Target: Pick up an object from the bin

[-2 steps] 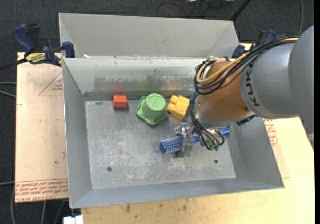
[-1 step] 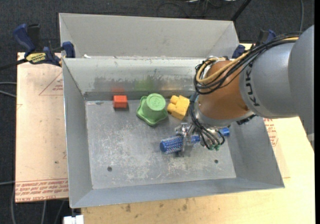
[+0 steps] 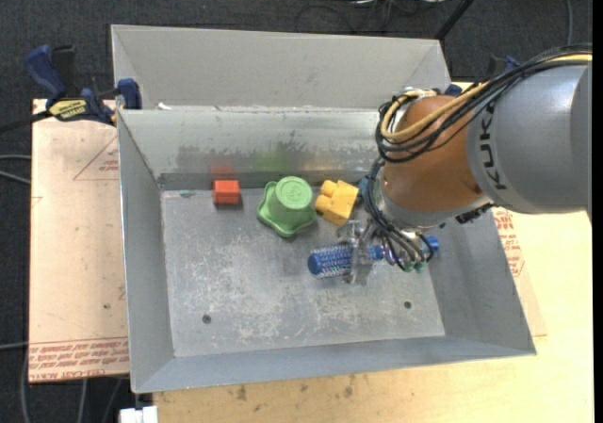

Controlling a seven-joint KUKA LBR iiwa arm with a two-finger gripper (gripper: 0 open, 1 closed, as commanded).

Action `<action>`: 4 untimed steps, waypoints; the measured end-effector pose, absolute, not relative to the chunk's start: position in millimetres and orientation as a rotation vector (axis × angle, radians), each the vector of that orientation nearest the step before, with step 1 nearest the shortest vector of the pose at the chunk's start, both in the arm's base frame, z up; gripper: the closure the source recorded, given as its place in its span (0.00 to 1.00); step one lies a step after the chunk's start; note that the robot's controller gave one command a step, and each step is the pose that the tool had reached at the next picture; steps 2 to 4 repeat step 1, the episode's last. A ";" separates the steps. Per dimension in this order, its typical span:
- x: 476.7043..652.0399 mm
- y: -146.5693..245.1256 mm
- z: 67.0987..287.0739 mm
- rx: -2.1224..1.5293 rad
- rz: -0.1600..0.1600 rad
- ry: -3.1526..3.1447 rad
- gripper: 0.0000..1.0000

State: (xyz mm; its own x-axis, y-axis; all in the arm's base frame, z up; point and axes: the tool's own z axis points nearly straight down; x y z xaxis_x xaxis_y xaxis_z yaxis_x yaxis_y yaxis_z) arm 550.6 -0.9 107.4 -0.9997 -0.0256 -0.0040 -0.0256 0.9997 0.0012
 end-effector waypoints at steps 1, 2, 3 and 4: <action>551.5 -0.7 147.8 -0.040 0.001 3.137 1.00; 551.5 -0.7 147.8 -0.040 0.001 3.137 1.00; 551.5 -0.7 147.8 -0.040 0.001 3.137 1.00; 551.5 -0.7 147.8 -0.040 0.001 3.137 1.00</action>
Offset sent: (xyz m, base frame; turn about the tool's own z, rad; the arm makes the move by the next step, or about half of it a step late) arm 0.0002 -0.0001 0.0390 0.0000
